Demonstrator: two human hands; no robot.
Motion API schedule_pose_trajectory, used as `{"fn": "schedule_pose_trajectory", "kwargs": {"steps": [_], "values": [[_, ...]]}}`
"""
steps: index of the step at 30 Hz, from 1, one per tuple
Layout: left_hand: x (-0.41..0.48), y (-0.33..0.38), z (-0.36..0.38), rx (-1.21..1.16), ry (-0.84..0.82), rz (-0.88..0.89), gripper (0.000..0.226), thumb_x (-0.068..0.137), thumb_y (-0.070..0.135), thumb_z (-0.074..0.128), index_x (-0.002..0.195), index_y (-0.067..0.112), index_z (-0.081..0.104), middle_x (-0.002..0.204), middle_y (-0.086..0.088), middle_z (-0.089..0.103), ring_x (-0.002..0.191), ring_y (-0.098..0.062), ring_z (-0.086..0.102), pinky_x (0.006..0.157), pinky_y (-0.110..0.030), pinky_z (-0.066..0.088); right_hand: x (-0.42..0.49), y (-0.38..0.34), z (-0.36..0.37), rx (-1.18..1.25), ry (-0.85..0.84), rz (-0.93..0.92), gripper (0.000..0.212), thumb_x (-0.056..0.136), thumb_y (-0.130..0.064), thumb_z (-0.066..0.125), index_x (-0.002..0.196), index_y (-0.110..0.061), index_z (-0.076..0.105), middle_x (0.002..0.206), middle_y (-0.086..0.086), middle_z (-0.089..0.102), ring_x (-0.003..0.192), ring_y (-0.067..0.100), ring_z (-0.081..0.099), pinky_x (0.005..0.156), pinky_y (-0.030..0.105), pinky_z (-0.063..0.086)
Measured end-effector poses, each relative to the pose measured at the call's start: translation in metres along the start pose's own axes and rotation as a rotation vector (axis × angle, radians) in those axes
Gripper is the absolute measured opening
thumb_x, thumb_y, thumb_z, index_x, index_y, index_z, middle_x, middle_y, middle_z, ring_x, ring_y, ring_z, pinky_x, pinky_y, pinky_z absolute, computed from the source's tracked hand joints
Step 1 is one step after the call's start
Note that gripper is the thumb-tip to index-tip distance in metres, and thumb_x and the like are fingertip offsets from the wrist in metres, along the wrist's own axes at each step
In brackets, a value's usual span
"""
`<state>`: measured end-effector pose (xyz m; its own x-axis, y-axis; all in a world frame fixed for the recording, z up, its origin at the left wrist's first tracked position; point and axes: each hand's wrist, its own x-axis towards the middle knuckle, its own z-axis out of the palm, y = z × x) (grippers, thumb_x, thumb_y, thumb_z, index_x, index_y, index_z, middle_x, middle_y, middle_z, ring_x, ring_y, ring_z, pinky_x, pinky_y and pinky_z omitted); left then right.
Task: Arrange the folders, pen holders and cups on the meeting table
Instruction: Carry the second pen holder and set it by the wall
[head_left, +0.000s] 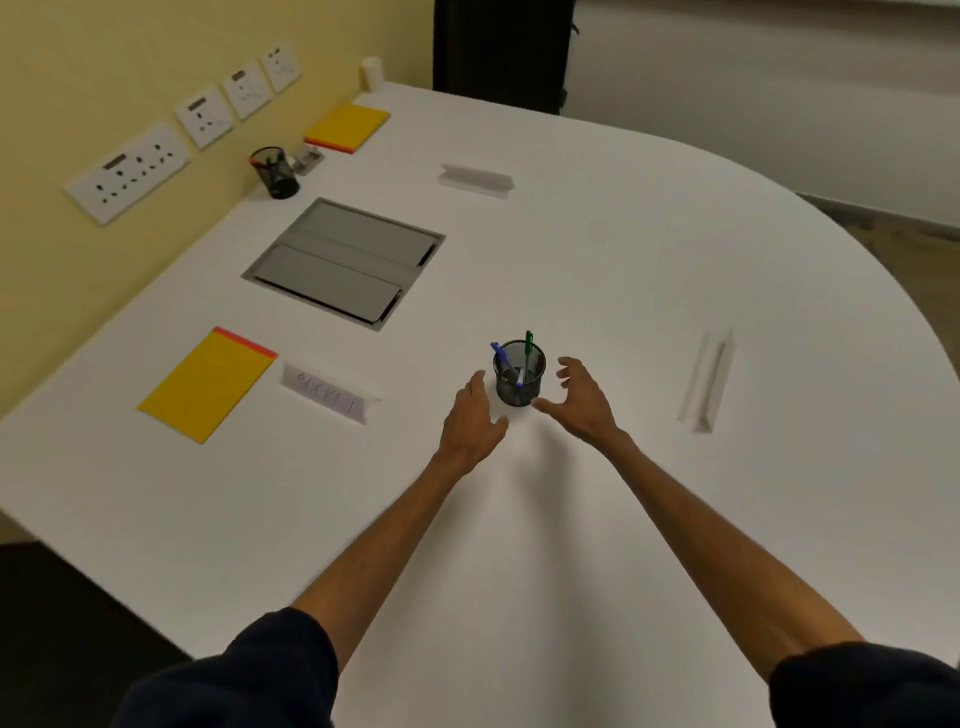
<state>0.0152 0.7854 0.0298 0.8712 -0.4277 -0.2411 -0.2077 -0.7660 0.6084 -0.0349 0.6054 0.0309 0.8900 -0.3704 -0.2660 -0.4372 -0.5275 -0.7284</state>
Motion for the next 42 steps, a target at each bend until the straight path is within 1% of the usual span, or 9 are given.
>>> {"fn": "schedule_pose_trajectory", "kwargs": {"steps": [5,9,12,17,20,24,28,33,42], "values": [[0.049,-0.004,0.005,-0.143,-0.109,-0.109,0.093,0.081,0.016,0.075,0.152,0.005,0.015,0.148,-0.017,0.042,0.135,-0.032,0.043,0.105,-0.036,0.041,0.034,-0.006,0.017,-0.004,-0.029,-0.021,0.094,0.074,-0.027,0.083,0.150,-0.013,0.029,0.149,0.007,0.039,0.134,0.022,0.044,0.106,0.038,0.044],[0.066,-0.006,0.011,-0.273,-0.113,-0.117,0.090,0.076,0.002,0.075,0.149,0.007,0.023,0.138,-0.015,0.054,0.124,-0.033,0.054,0.090,-0.028,0.043,0.049,-0.007,0.034,0.056,0.033,-0.021,0.086,0.068,-0.018,0.085,0.140,-0.012,0.040,0.139,0.009,0.043,0.128,0.024,0.045,0.090,0.029,0.044],[0.069,-0.009,0.015,-0.344,-0.090,-0.073,0.082,0.075,-0.004,0.071,0.145,0.009,0.029,0.130,-0.014,0.059,0.112,-0.028,0.059,0.084,-0.027,0.047,0.056,-0.008,0.043,0.083,0.053,0.000,0.085,0.065,-0.015,0.086,0.138,-0.012,0.042,0.136,0.010,0.046,0.126,0.025,0.046,0.090,0.030,0.045],[0.064,-0.010,0.017,-0.410,-0.045,-0.087,0.074,0.075,-0.005,0.071,0.141,0.006,0.037,0.130,-0.015,0.058,0.117,-0.030,0.056,0.086,-0.028,0.046,0.056,-0.008,0.049,0.054,0.082,0.051,0.093,0.069,-0.022,0.086,0.145,-0.007,0.035,0.142,0.012,0.042,0.131,0.026,0.044,0.101,0.034,0.045],[0.055,-0.011,0.012,-0.422,-0.051,-0.112,0.076,0.075,-0.004,0.071,0.142,0.002,0.034,0.133,-0.016,0.055,0.120,-0.030,0.053,0.085,-0.030,0.048,0.050,-0.013,0.047,0.020,0.071,0.023,0.082,0.065,-0.021,0.088,0.136,-0.010,0.047,0.130,0.013,0.048,0.121,0.027,0.050,0.092,0.029,0.047],[0.038,-0.011,0.001,-0.444,-0.015,-0.125,0.070,0.073,-0.011,0.069,0.137,0.002,0.043,0.134,-0.017,0.054,0.124,-0.031,0.051,0.094,-0.039,0.052,0.030,-0.019,0.039,0.051,0.061,-0.006,0.081,0.065,-0.025,0.090,0.133,-0.010,0.050,0.127,0.011,0.051,0.109,0.020,0.054,0.087,0.025,0.047],[0.009,-0.003,-0.017,-0.469,0.077,-0.138,0.065,0.072,0.005,0.083,0.127,0.001,0.048,0.123,-0.013,0.058,0.104,-0.019,0.054,0.080,-0.024,0.047,0.004,-0.029,0.026,0.085,0.006,-0.057,0.082,0.065,-0.028,0.091,0.134,-0.010,0.049,0.130,0.009,0.051,0.111,0.017,0.053,0.093,0.027,0.047],[-0.033,0.008,-0.045,-0.474,0.189,-0.109,0.067,0.068,0.013,0.088,0.121,0.001,0.049,0.121,-0.013,0.056,0.099,-0.015,0.051,0.069,-0.008,0.041,-0.031,-0.054,0.015,0.197,-0.079,-0.123,0.080,0.067,-0.021,0.090,0.132,-0.007,0.047,0.133,0.009,0.056,0.119,0.026,0.057,0.098,0.035,0.051],[-0.134,-0.009,-0.109,-0.492,0.422,-0.103,0.067,0.072,0.016,0.085,0.127,0.004,0.048,0.130,-0.014,0.055,0.115,-0.030,0.061,0.090,-0.036,0.055,-0.091,-0.131,0.025,0.134,-0.243,-0.416,0.078,0.075,-0.025,0.084,0.137,-0.005,0.041,0.135,0.014,0.054,0.111,0.020,0.055,0.092,0.028,0.049]]}}
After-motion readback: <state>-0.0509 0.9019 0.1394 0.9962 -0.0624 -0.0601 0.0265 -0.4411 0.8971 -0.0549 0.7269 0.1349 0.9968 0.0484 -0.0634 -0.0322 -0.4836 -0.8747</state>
